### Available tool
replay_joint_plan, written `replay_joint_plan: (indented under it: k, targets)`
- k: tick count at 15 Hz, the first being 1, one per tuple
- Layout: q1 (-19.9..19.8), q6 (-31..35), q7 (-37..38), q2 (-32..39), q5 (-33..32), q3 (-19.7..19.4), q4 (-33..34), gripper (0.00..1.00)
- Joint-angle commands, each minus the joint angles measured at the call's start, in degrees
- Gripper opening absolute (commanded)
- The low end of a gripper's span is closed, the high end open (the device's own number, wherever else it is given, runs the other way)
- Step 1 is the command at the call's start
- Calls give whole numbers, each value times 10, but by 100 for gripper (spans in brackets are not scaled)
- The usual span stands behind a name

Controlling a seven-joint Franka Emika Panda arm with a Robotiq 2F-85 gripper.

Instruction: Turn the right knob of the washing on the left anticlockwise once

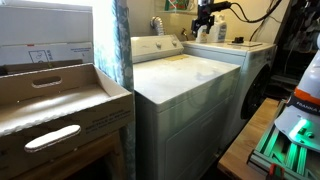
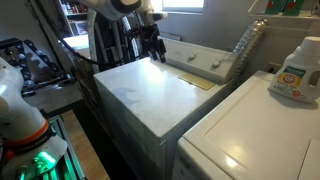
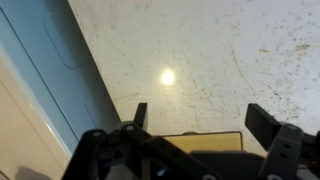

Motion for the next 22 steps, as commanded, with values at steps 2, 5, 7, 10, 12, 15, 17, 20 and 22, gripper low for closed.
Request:
replay_joint_plan:
  k: [2,5,7,10,12,15,17,20,22]
  targets:
    - [28,-4,57,105,19,3,130,100]
    - [40,-2,52,97,19,-3,127,100]
    - [42,-1,51,114,20,-6,144,100]
    - [43,-1,51,110,20,-5,141,100]
    - [43,-1,51,109,20,-5,141,100]
    - [44,-1,52,109,20,-6,141,100]
    - [44,-1,52,109,20,-6,141,100]
    - [40,-20,75,132,6,-13,163,100]
    - [32,-21,71,160,16,-26,182,100]
